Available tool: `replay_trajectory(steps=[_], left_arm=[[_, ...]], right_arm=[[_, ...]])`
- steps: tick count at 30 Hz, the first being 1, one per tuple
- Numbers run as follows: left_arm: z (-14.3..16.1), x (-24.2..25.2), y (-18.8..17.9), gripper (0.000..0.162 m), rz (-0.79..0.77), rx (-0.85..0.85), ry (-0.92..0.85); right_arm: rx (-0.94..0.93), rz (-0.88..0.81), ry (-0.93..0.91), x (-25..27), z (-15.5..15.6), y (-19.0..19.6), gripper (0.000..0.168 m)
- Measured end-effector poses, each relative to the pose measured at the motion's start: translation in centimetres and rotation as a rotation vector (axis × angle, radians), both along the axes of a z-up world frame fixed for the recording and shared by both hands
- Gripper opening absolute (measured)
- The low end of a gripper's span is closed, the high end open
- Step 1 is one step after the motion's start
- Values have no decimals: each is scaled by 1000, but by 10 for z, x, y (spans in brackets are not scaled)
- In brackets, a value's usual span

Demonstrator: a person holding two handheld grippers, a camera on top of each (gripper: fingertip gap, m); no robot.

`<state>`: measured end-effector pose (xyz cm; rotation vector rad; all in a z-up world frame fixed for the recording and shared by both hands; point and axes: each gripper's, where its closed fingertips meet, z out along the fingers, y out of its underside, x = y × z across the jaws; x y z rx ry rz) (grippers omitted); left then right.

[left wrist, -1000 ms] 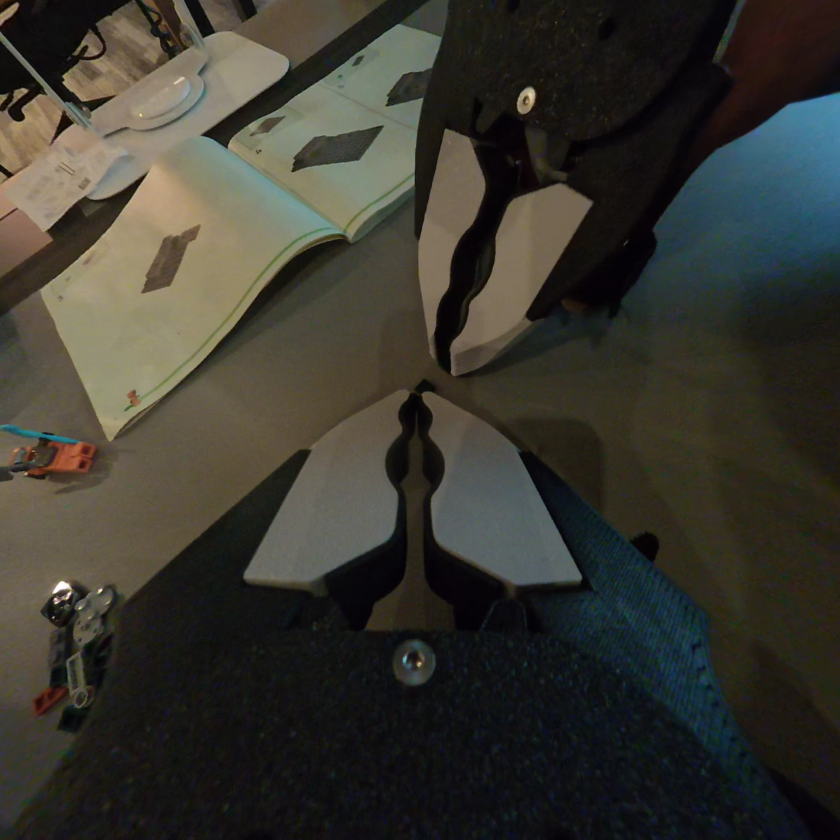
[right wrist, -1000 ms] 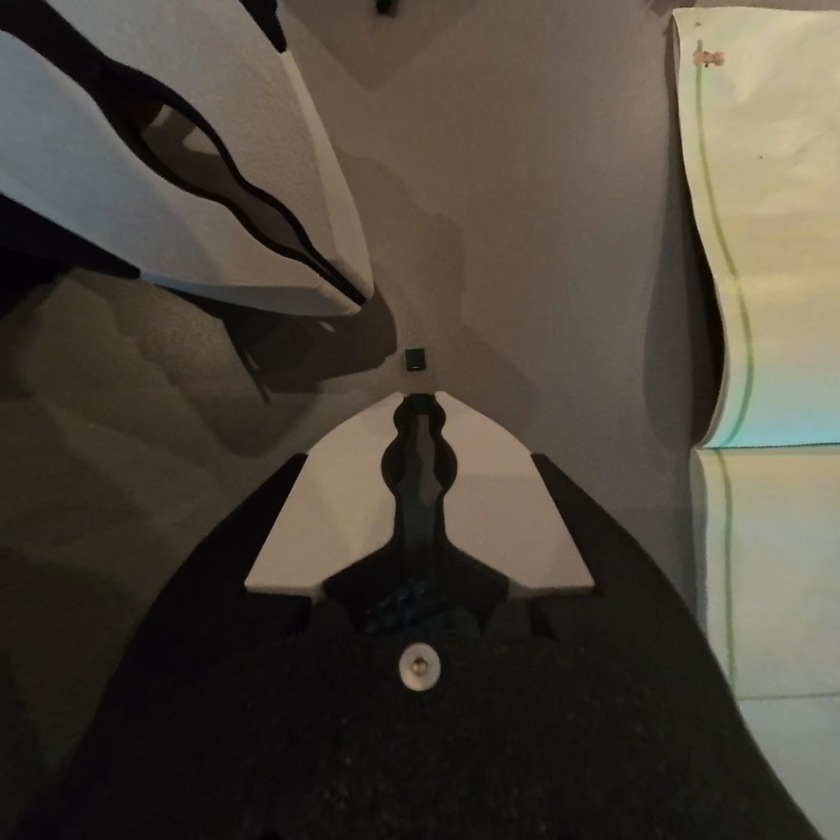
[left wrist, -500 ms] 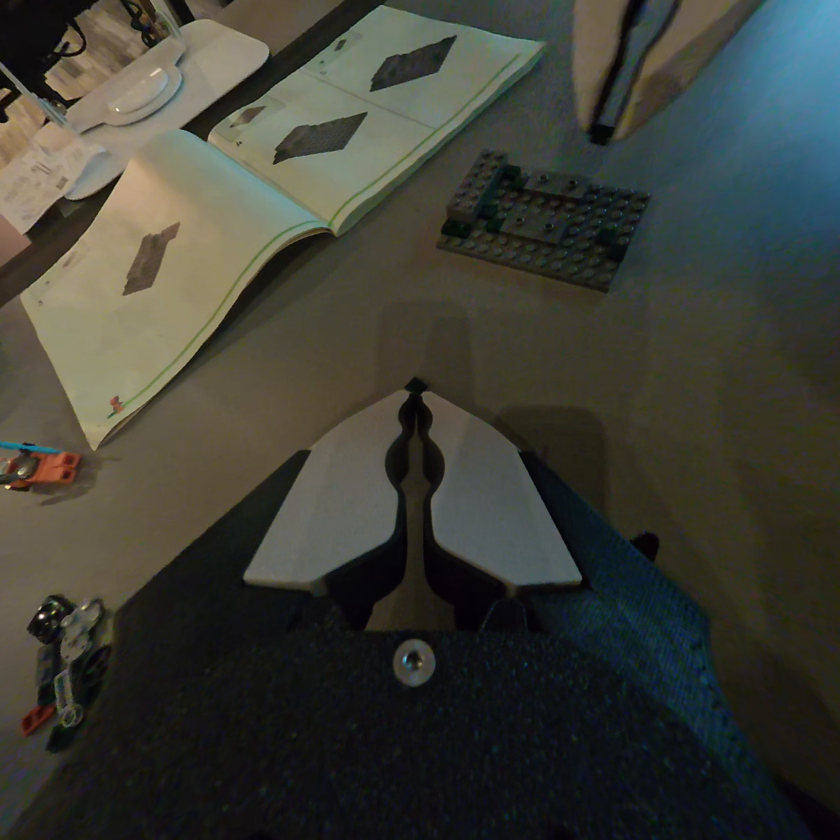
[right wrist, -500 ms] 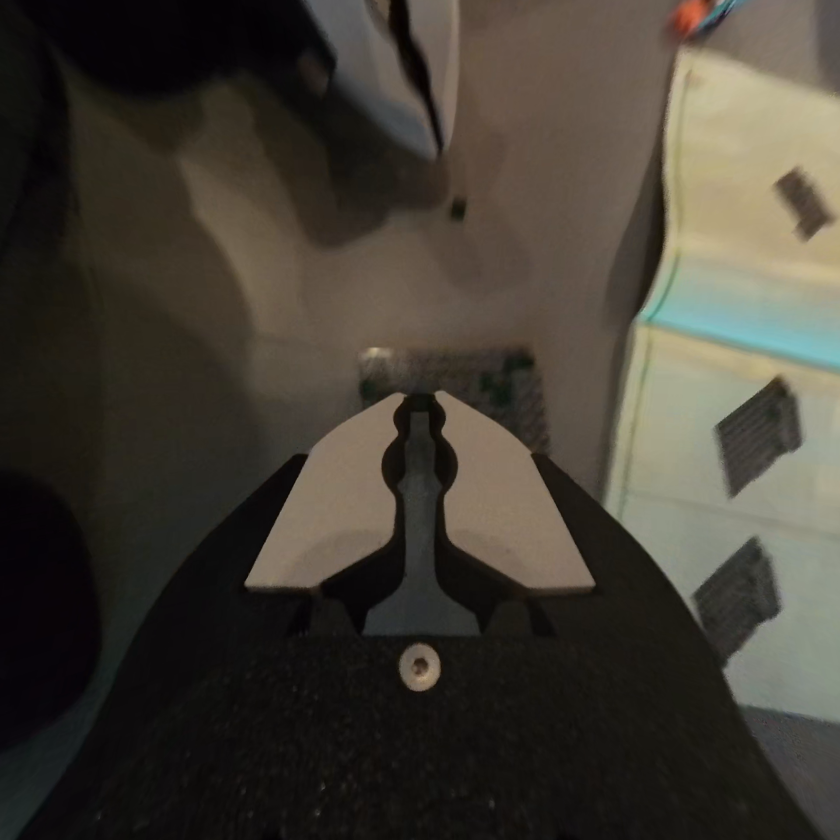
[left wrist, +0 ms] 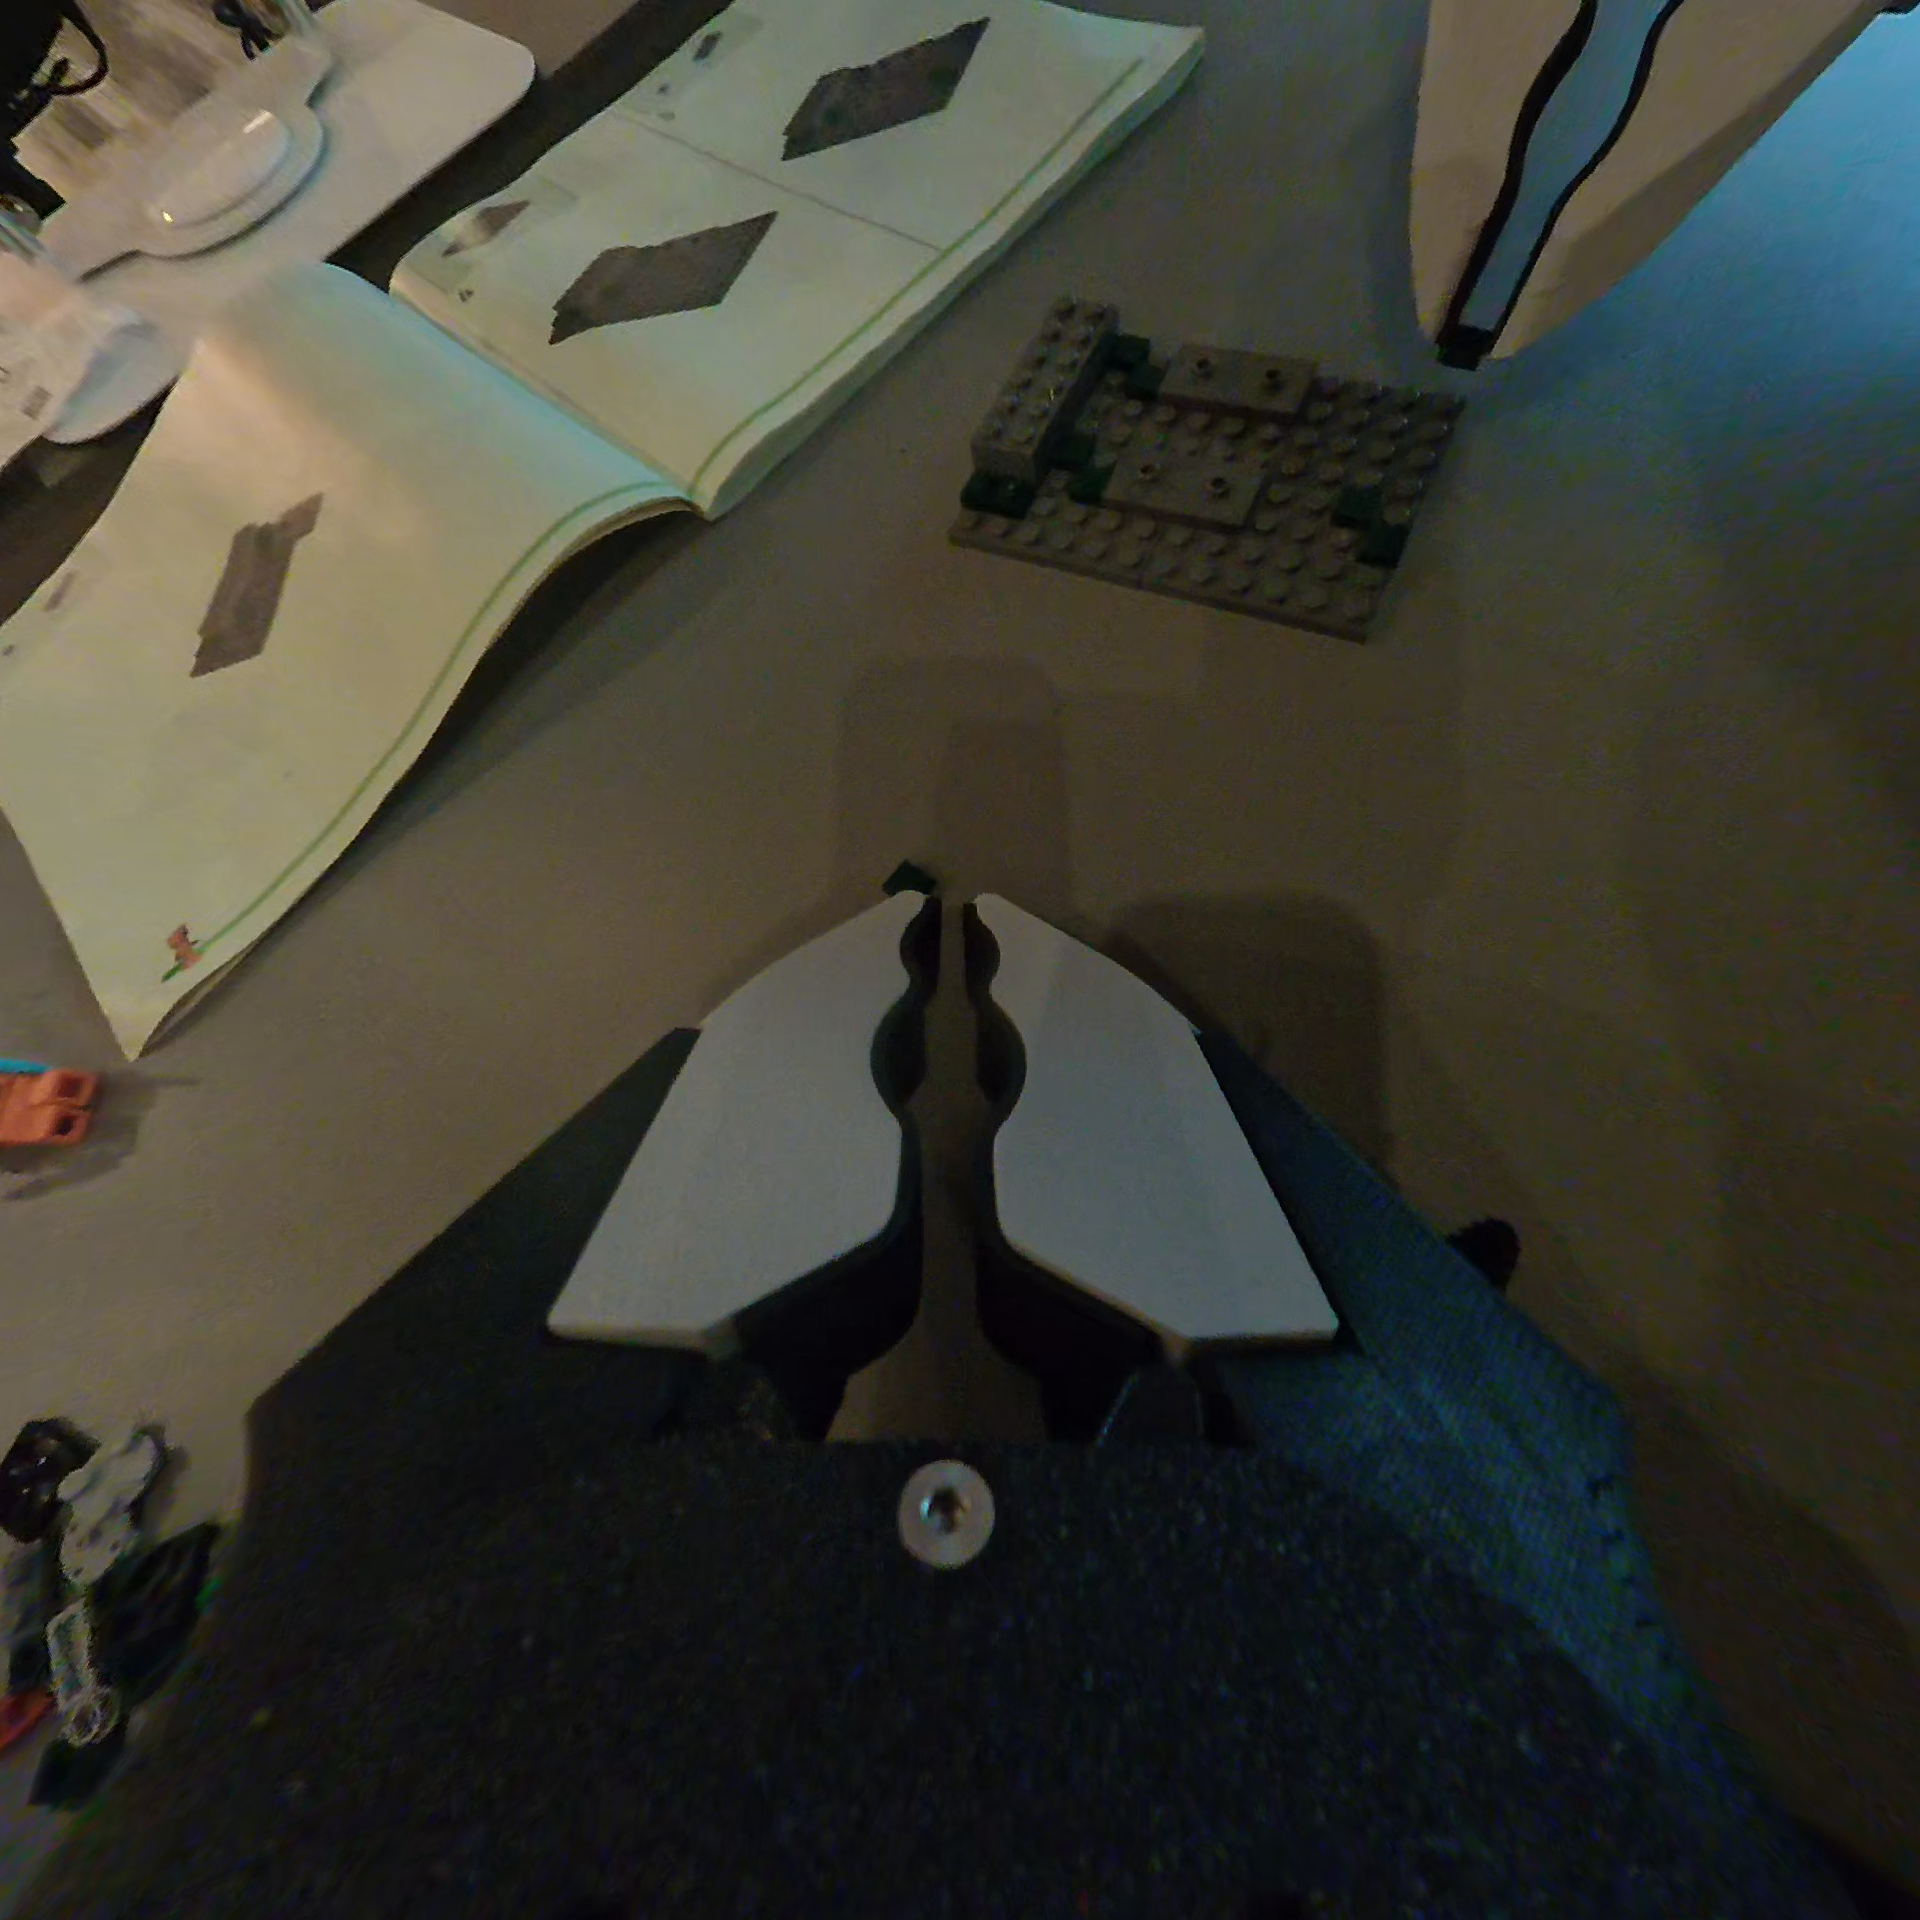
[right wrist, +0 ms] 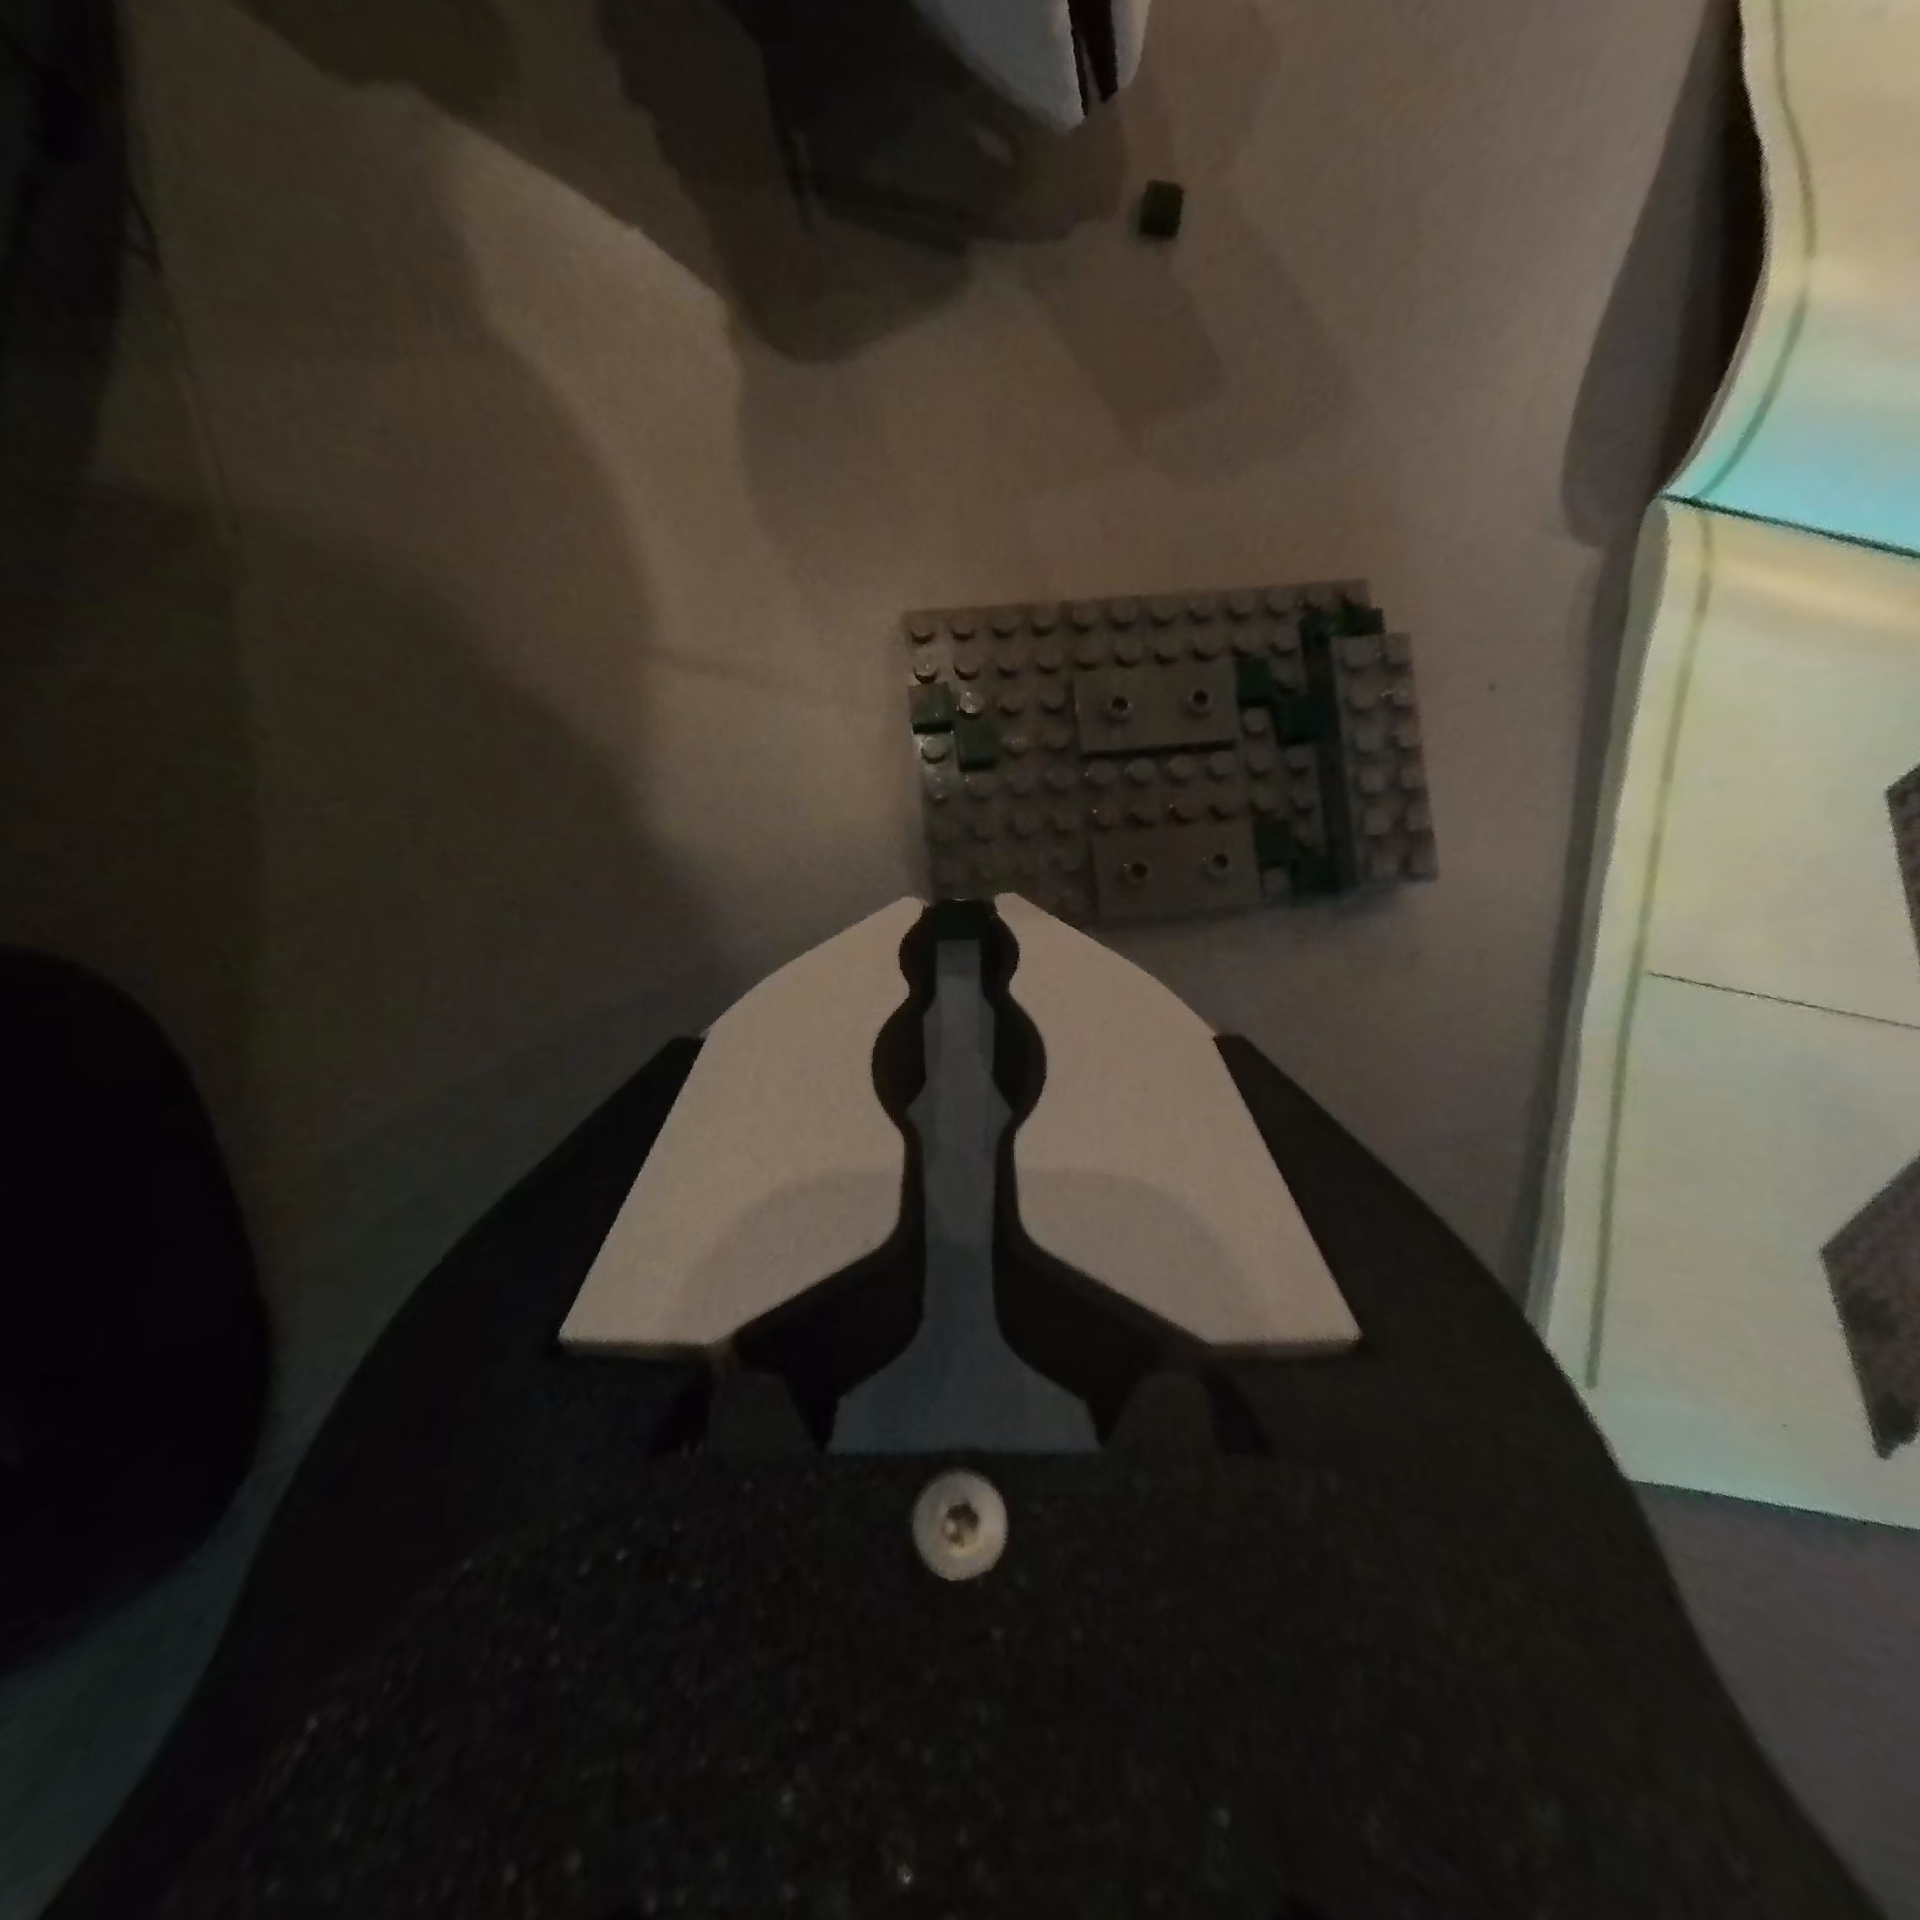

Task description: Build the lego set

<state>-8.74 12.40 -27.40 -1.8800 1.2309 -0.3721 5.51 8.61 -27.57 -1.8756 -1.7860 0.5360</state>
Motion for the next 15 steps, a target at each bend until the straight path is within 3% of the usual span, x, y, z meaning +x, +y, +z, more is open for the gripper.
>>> replay_trajectory(steps=[15], left_arm=[[0, 1, -1, 3, -7, 2, -1]], right_arm=[[10, -19, 4, -3, -2, 16, 8]])
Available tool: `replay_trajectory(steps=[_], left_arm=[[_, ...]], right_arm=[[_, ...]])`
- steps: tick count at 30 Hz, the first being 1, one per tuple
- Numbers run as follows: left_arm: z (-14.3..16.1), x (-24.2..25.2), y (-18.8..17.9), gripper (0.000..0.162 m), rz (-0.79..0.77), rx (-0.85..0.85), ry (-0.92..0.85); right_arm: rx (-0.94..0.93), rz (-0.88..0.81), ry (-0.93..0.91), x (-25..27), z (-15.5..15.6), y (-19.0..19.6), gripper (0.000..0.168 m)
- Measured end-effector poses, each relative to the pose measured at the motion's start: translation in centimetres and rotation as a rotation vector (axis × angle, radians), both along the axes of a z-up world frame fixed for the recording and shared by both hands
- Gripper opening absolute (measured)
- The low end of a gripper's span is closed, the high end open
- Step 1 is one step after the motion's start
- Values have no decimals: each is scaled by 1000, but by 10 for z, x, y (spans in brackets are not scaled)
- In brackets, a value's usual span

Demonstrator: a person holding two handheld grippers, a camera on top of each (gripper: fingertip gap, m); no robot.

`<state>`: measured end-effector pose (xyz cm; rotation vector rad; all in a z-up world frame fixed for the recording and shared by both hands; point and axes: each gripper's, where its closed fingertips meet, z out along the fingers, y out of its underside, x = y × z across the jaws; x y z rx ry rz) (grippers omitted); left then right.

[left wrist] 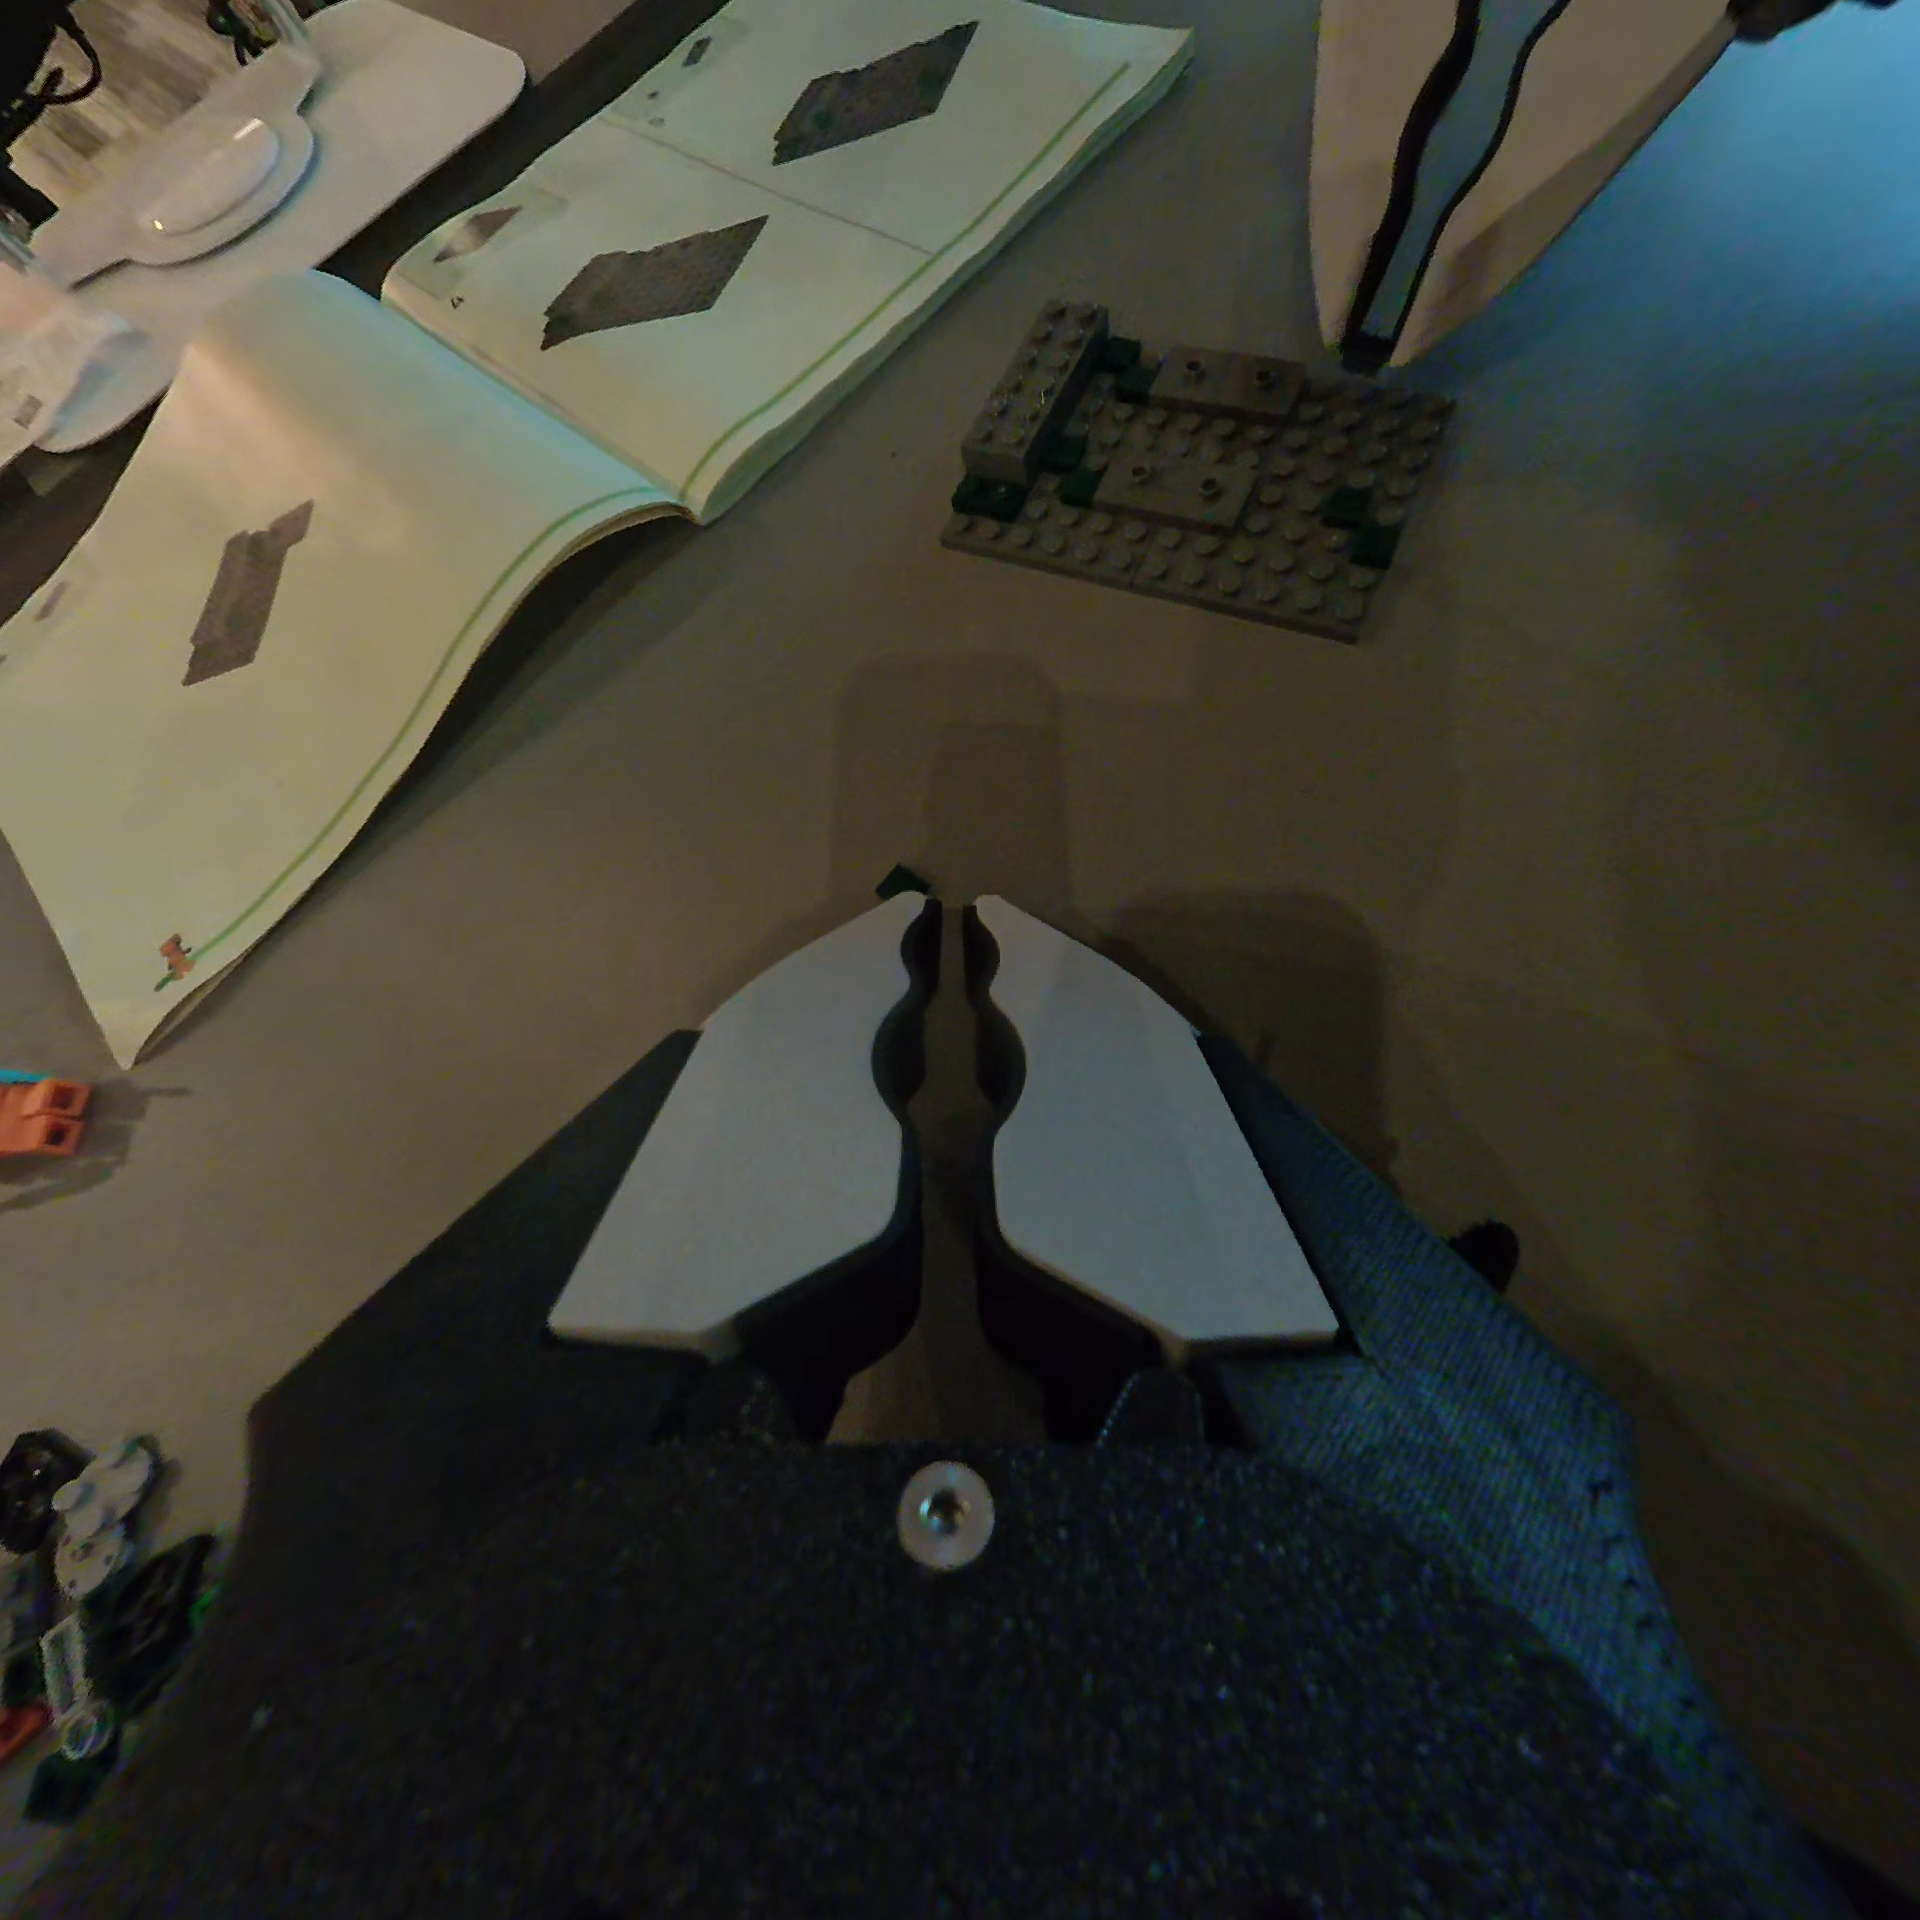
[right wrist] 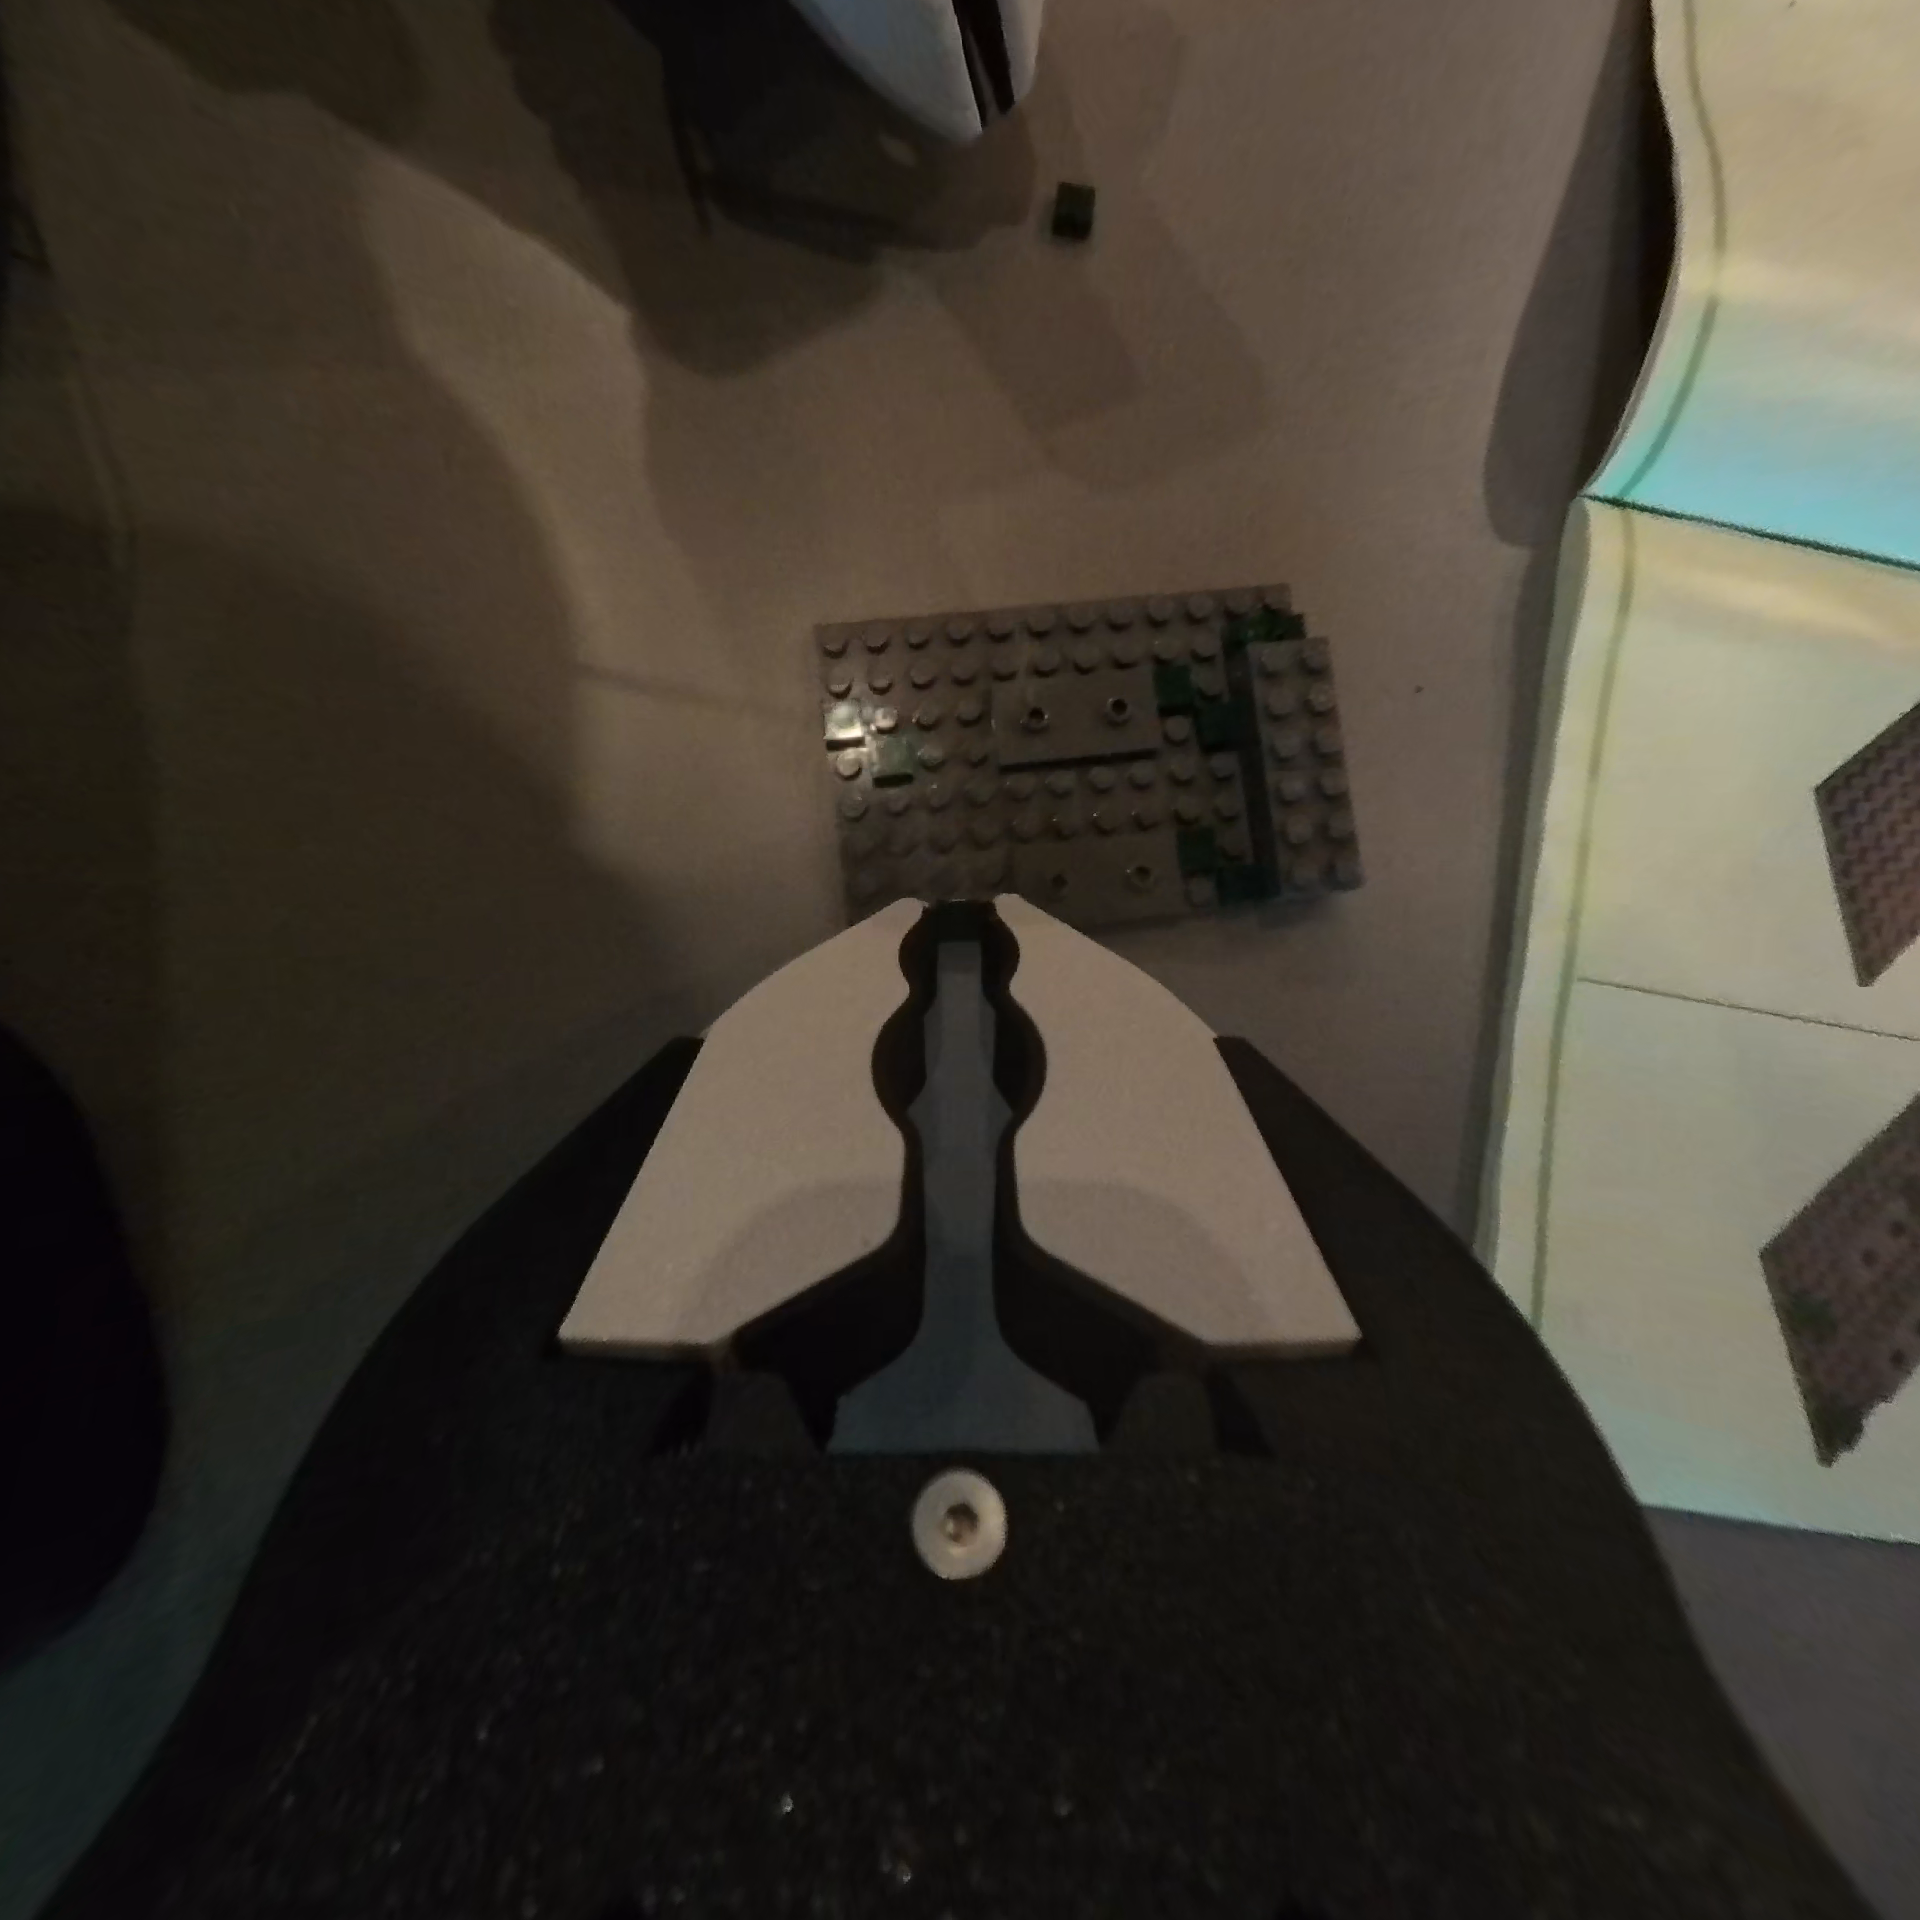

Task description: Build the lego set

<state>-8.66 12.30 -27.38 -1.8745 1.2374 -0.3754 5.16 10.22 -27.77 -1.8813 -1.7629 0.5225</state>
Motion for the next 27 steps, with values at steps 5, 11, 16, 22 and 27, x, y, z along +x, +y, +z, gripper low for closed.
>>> replay_trajectory(steps=[5, 11, 16, 22, 27], left_arm=[[0, 1, -1, 3, -4, 0, -2], [0, 1, -1, 3, -9, -2, -2], [1, 1, -1, 3, -9, -2, -4], [1, 1, -2, 3, -12, -1, -4], [1, 1, -2, 3, -12, -1, -4]], right_arm=[[-5, 1, -8, -1, -2, 2, 8], [-13, -2, -13, -1, -4, 2, 7], [-18, 3, -17, 0, -4, -1, 7], [-22, 3, -19, 0, -4, -1, 7], [-26, 7, -20, 1, -4, -3, 7]])
